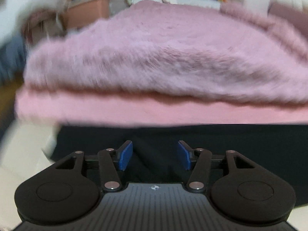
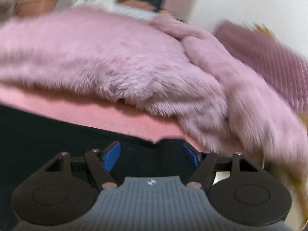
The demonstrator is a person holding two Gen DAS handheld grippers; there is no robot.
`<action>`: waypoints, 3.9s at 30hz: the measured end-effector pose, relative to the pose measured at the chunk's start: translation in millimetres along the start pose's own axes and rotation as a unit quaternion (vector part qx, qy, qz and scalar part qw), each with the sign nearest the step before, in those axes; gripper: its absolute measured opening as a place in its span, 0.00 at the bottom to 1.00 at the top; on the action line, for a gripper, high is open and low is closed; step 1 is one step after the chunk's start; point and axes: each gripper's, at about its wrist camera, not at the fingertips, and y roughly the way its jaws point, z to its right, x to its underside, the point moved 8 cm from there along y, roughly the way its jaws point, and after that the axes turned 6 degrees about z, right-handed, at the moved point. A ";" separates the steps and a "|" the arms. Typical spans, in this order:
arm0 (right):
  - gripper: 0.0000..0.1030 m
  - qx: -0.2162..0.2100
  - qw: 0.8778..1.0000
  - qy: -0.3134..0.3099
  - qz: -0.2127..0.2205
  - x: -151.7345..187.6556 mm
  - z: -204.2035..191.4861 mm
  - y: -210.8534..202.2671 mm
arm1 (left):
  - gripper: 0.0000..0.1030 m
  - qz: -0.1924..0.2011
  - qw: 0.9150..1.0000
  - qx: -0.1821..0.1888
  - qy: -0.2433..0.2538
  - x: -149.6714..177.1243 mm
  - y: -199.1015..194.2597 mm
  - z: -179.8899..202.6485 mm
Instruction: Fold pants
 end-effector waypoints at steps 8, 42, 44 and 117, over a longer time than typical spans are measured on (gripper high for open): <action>0.64 0.010 0.962 0.272 -0.013 72.5 53.5 -57.1 | 0.61 -0.030 0.964 0.089 -0.248 67.2 -7.6 -13.0; 0.00 0.087 0.892 0.443 -0.039 145.1 131.5 -74.8 | 0.07 -0.076 0.953 0.003 -0.294 118.9 -37.8 -1.0; 0.00 0.099 0.894 0.435 -0.048 156.3 145.0 -89.1 | 0.07 -0.090 0.952 0.013 -0.293 134.9 -54.7 6.2; 0.18 -0.157 0.959 -0.131 -0.197 86.0 125.3 60.3 | 0.61 -0.096 0.994 -0.005 -0.049 99.6 -90.6 -30.2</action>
